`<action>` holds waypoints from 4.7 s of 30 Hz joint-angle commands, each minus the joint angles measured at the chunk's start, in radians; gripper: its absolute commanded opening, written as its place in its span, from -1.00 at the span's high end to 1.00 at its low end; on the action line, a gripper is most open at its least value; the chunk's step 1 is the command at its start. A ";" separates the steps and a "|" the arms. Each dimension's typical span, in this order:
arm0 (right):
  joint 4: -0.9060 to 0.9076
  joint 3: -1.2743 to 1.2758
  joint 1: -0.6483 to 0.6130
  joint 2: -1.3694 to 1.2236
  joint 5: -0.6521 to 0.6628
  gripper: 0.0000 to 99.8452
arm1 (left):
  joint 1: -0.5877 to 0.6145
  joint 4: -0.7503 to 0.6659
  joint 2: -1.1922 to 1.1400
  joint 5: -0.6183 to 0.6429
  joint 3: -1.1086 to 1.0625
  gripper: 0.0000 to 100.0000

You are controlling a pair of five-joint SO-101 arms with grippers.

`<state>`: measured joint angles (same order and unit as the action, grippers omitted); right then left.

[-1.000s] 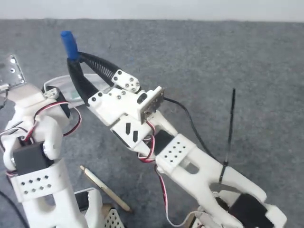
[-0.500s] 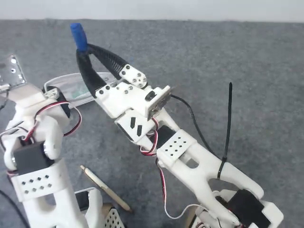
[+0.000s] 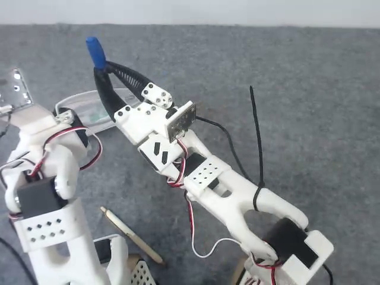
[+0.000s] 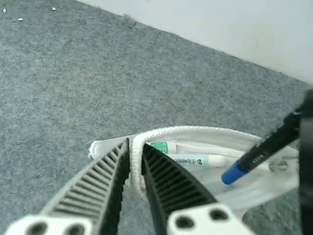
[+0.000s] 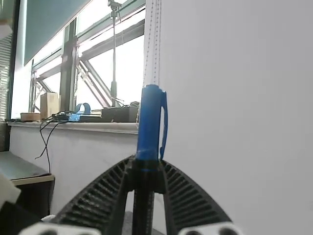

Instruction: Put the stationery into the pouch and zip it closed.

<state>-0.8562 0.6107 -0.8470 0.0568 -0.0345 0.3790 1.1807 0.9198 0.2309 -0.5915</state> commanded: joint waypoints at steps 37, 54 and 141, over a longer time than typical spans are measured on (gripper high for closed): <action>0.713 0.338 -0.015 0.561 -0.164 0.56 | -0.008 -0.021 -0.006 -0.008 -0.001 0.98; 1.148 0.351 -0.094 0.868 -0.158 0.56 | 0.115 -0.072 -0.008 0.000 -0.001 0.98; 1.765 -0.083 -0.467 0.013 -0.483 0.56 | 0.229 -0.087 -0.008 -0.005 0.027 0.98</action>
<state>0.9191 0.5831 -1.3011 0.0476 -0.4810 0.5800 1.1316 0.9076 0.2309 -0.6068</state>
